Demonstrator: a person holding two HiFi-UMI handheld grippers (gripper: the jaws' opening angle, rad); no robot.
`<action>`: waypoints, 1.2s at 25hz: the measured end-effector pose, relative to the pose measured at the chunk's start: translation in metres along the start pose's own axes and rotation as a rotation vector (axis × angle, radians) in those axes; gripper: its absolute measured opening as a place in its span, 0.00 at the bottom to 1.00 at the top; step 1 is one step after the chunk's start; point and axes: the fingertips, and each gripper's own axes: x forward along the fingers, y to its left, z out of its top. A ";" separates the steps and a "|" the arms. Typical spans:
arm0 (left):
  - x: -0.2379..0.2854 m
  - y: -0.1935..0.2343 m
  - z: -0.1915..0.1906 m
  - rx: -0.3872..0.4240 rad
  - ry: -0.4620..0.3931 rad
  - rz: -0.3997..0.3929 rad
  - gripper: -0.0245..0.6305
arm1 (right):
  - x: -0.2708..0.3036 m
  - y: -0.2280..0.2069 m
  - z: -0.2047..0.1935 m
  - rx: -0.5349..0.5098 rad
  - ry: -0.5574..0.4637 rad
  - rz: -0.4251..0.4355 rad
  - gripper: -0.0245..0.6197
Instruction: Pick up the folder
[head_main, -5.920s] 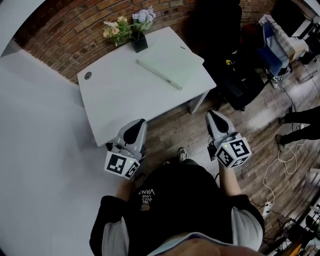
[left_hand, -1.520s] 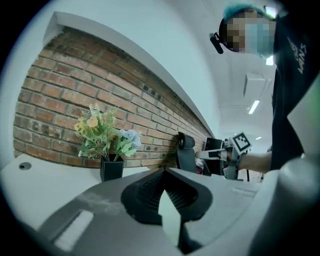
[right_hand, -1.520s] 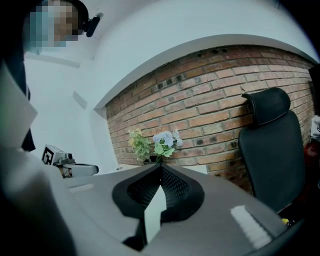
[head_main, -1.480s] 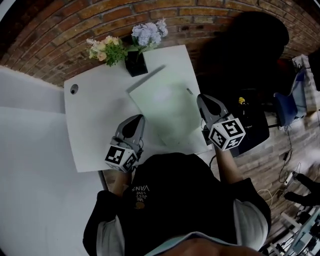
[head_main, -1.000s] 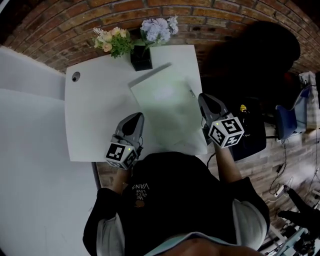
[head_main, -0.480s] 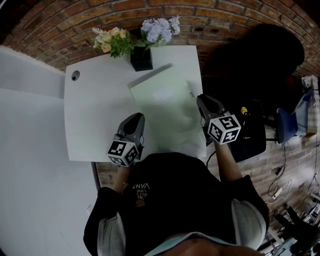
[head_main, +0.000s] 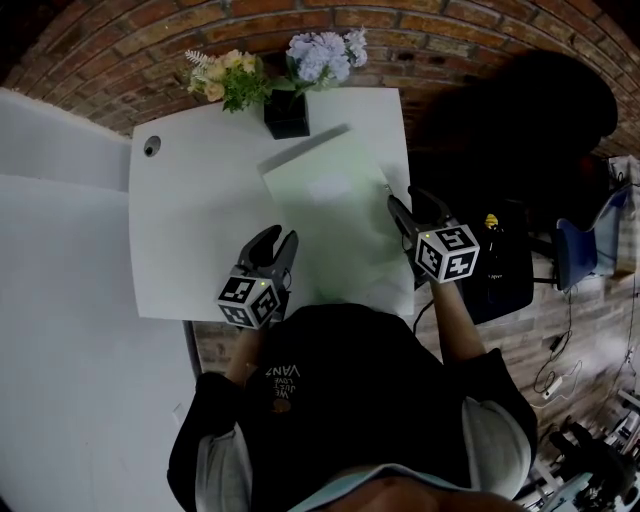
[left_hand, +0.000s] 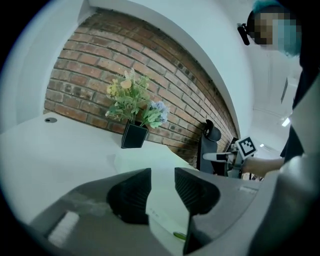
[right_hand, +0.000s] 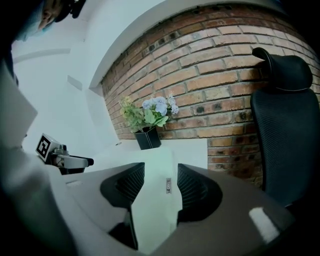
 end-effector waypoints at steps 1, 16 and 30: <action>0.000 0.003 -0.001 -0.012 0.006 0.011 0.26 | 0.001 -0.001 -0.001 0.001 0.007 0.001 0.37; 0.012 0.013 -0.035 -0.201 0.102 0.010 0.57 | 0.020 -0.002 -0.024 0.053 0.103 0.072 0.54; 0.026 0.009 -0.059 -0.277 0.196 -0.012 0.58 | 0.034 -0.007 -0.054 0.166 0.232 0.129 0.58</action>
